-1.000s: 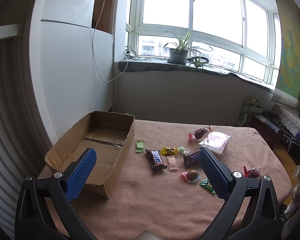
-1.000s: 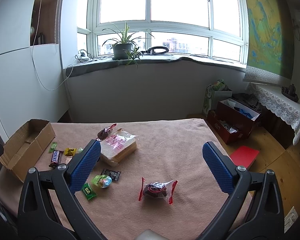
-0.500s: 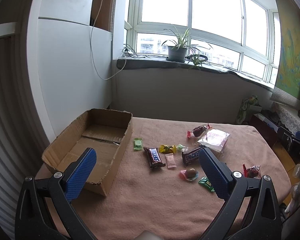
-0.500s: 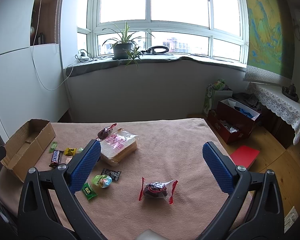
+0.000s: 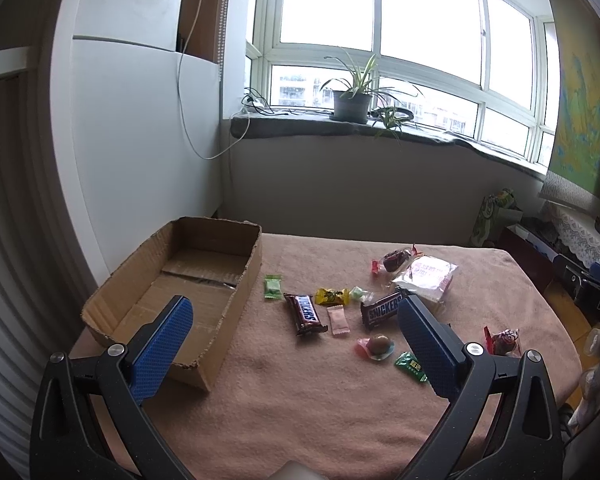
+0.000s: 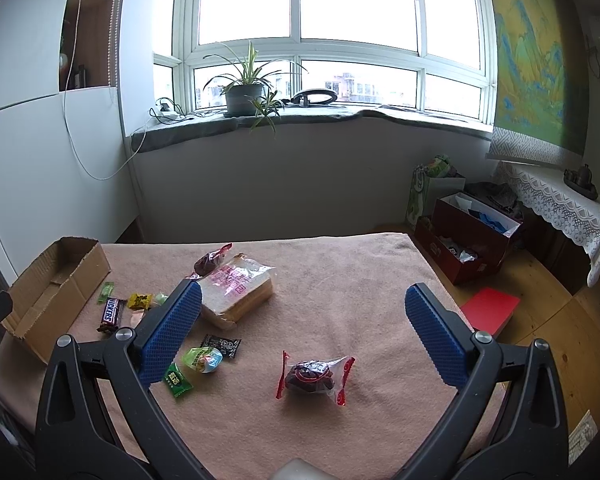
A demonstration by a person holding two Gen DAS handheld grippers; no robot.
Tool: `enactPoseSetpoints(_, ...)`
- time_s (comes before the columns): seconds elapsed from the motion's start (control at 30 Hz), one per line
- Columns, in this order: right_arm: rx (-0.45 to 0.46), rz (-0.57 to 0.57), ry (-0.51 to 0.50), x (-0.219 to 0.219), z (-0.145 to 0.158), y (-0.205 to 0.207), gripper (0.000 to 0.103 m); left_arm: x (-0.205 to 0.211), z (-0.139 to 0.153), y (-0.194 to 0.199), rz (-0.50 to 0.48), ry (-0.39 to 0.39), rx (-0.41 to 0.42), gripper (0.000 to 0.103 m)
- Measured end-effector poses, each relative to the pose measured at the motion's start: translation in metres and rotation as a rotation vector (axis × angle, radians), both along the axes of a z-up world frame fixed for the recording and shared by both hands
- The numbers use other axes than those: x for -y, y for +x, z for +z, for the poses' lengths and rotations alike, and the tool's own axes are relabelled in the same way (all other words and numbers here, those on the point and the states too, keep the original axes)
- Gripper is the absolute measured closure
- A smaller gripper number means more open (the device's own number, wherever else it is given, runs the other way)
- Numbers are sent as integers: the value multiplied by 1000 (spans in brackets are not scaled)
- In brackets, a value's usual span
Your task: Organize snacks
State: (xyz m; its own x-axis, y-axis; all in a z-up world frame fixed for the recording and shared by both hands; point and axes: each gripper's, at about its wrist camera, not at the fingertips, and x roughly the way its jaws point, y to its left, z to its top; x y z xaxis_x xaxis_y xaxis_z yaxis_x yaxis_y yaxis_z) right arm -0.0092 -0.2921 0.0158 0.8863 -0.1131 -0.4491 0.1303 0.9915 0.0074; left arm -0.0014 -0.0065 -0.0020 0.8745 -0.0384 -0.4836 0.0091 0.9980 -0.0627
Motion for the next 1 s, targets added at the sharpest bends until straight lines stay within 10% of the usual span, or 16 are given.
enactPoseSetpoints(1.0,-91,-22,37,35,-43,-7,0,5,-26,8,-26,-6,-85,1)
